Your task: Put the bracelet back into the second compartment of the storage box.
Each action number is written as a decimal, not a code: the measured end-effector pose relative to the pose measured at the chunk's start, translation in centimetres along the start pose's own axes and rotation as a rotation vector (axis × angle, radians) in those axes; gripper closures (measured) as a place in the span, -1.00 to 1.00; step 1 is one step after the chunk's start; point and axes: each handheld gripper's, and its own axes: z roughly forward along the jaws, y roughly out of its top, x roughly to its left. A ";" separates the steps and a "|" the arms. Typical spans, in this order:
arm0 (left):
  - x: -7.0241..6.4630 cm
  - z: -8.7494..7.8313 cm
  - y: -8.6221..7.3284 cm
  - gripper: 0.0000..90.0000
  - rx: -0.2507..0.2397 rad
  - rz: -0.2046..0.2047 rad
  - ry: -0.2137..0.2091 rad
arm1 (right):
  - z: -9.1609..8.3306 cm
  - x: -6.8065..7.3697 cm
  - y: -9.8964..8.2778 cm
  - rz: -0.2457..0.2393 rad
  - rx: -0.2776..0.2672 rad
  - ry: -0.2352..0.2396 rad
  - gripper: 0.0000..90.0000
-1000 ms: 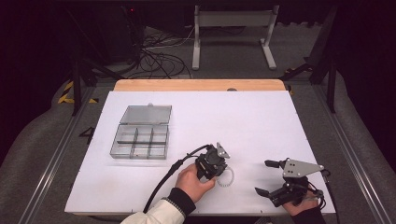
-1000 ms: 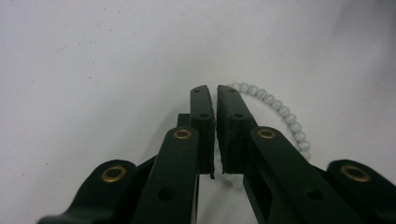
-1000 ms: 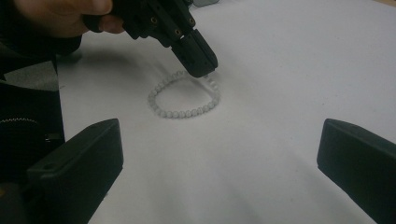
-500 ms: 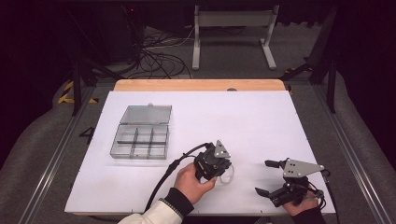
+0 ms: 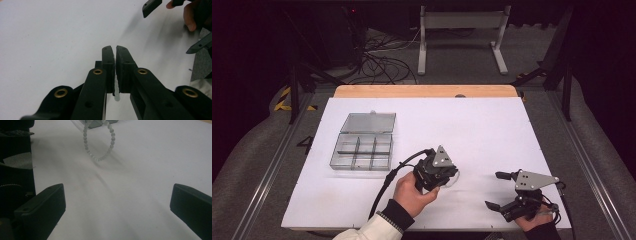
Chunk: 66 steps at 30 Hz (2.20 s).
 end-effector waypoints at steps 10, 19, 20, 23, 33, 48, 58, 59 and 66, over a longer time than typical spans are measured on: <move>0.3 -1.7 0.4 0.91 -0.036 0.004 -0.003 | 0.0 0.0 0.0 -0.001 0.002 0.000 -0.99; 0.4 -2.5 0.5 0.91 -0.035 0.019 0.010 | 0.1 0.0 0.0 -0.002 0.004 0.001 -0.99; 0.4 -2.6 0.5 0.91 -0.036 0.023 0.010 | 0.0 0.0 0.0 -0.002 0.003 0.001 -0.99; 0.7 -3.2 0.5 0.91 -0.038 0.019 0.019 | 0.1 0.0 0.0 -0.001 0.004 0.000 -0.99; 2.5 -5.7 0.3 0.91 -0.067 -0.006 0.060 | 0.1 0.0 0.0 0.000 0.008 0.000 -0.99; 4.6 -8.6 -0.2 0.91 -0.070 -0.028 0.134 | 0.3 0.0 0.0 0.002 0.015 -0.002 -0.99; 6.0 -10.3 -0.7 0.91 -0.064 -0.035 0.183 | 0.3 0.0 0.0 0.002 0.017 -0.001 -0.99; 6.1 -10.5 -0.7 0.91 -0.067 -0.041 0.186 | 0.3 0.0 0.0 0.002 0.017 -0.001 -0.99; 7.4 -12.0 -1.2 0.91 -0.071 -0.063 0.220 | 0.3 0.0 0.0 0.003 0.018 0.000 -0.99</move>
